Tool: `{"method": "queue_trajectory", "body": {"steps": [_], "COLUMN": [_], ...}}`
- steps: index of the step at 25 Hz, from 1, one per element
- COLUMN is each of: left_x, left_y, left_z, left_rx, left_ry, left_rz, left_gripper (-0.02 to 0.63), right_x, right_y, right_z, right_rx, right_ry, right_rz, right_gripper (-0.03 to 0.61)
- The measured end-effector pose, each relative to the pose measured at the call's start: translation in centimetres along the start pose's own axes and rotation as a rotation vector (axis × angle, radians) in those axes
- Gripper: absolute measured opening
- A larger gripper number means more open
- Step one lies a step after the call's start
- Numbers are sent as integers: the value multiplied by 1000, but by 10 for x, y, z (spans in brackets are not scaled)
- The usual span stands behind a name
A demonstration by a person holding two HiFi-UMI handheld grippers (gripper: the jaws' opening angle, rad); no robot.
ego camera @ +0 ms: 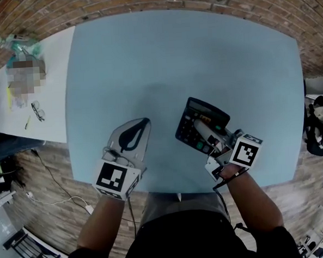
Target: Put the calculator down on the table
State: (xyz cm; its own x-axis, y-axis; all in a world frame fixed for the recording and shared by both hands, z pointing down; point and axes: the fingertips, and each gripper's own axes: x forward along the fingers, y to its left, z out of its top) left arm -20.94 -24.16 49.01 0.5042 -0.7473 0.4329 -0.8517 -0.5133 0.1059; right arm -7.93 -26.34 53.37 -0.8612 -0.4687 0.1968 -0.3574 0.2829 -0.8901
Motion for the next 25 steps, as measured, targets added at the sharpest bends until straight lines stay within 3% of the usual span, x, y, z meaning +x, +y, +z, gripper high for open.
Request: {"method": "queue_trajectory", "body": {"steps": [25], "left_x": [10], "left_y": [-7], "left_z": [-35], "left_rx": [-52], "left_ry": [39], "left_rz": [8], "left_gripper": [3], "right_x": [6], "right_y": [-44], "right_z": [-27], "right_rx": [39], "right_ry": [27], "right_rz": [-40], "right_gripper": [123]}}
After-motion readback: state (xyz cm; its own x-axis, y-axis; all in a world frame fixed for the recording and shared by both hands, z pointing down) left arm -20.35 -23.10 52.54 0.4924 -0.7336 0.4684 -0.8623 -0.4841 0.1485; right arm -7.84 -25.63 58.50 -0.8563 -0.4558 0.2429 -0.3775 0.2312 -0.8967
